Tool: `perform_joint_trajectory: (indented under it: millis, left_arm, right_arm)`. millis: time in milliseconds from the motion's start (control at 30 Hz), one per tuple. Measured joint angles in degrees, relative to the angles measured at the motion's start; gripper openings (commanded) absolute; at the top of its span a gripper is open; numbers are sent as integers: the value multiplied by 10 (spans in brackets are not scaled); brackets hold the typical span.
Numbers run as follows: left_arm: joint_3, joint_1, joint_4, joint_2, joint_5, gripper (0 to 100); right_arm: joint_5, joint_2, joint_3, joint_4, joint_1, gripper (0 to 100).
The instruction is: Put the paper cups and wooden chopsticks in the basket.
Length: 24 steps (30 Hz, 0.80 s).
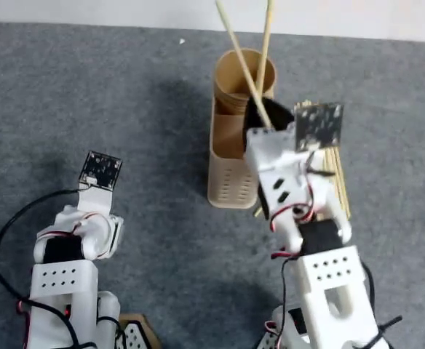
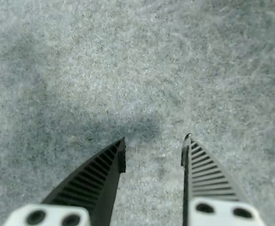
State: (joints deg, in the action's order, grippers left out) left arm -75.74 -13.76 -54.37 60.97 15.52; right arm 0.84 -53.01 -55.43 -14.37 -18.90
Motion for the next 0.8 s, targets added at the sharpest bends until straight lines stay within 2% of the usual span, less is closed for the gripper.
perform_joint_trajectory:
  millis: [100,333,600,800]
  left_arm:
    - [0,0,0,0,0,203]
    - [0,0,0,0,0,203]
    - [0,0,0,0,0,203]
    - [0,0,0,0,0,203]
  right_arm:
    - [0,-20,-32,12,4,22]
    - [37,-24,-18,-32,0,188]
    - [98,-16,111,-174,2,190]
    - [112,-16,185,-230,60,190]
